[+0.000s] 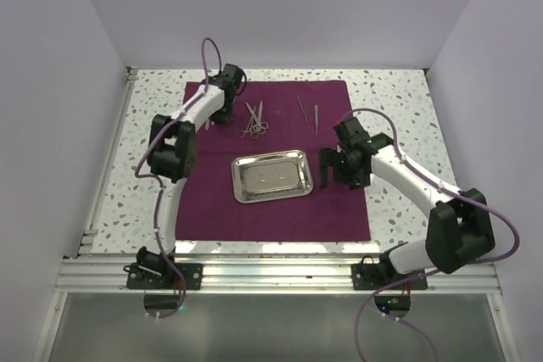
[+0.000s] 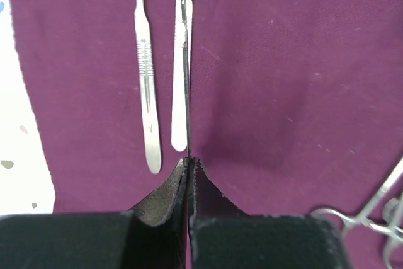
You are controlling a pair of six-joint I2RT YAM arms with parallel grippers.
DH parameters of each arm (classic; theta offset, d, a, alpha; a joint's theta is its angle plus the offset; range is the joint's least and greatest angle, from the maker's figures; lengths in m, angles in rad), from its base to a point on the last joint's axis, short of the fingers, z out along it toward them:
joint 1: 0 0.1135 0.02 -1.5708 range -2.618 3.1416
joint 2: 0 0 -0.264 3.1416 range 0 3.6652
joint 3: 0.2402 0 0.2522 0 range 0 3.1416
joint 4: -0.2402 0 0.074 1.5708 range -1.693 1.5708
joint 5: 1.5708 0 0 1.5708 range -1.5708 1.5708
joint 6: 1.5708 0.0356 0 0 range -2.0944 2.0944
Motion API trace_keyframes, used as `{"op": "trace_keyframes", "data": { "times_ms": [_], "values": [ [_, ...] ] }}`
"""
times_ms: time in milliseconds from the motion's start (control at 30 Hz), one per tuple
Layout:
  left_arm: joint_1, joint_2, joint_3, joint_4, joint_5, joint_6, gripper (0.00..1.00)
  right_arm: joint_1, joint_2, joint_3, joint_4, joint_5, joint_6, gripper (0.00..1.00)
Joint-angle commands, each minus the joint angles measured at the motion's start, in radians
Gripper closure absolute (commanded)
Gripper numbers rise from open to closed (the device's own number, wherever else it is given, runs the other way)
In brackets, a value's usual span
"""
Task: Open and lay out the surgical kit
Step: Place the medical item in the surgical kit, then pick up the medical item from the container.
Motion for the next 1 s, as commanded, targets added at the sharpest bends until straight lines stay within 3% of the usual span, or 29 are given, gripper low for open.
{"op": "trace_keyframes", "data": {
  "times_ms": [0,33,67,100,133,267,300,633,967],
  "values": [
    [0.022,0.016,0.043,0.052,-0.049,0.029,1.0,-0.004,-0.003,0.058,-0.021,0.022,0.019,0.05],
    [0.025,0.02,0.045,0.051,-0.048,0.027,1.0,-0.006,0.014,0.075,-0.022,0.016,0.019,0.05],
    [0.028,0.025,0.05,0.048,-0.04,0.026,0.92,-0.006,0.02,0.086,-0.021,0.014,0.016,0.05],
    [0.036,0.023,0.051,0.045,-0.03,0.024,0.8,-0.006,0.029,0.095,-0.018,0.011,0.016,0.05],
    [0.038,0.02,0.05,0.045,-0.016,0.02,0.61,-0.004,0.052,0.119,-0.013,0.011,0.012,0.05],
    [0.039,-0.044,-0.01,0.064,-0.011,0.013,0.26,-0.004,0.129,0.19,0.001,-0.018,0.002,0.05],
    [0.039,-0.055,-0.018,0.064,-0.013,0.013,0.22,-0.004,0.143,0.205,0.005,-0.027,0.0,0.06],
    [0.039,-0.23,-0.189,0.052,0.019,-0.019,0.22,0.051,0.362,0.438,0.02,-0.073,-0.049,0.1],
    [0.039,-0.346,-0.348,0.069,0.036,-0.048,0.25,0.103,0.468,0.469,0.053,-0.118,-0.054,0.16]
  ]
}}
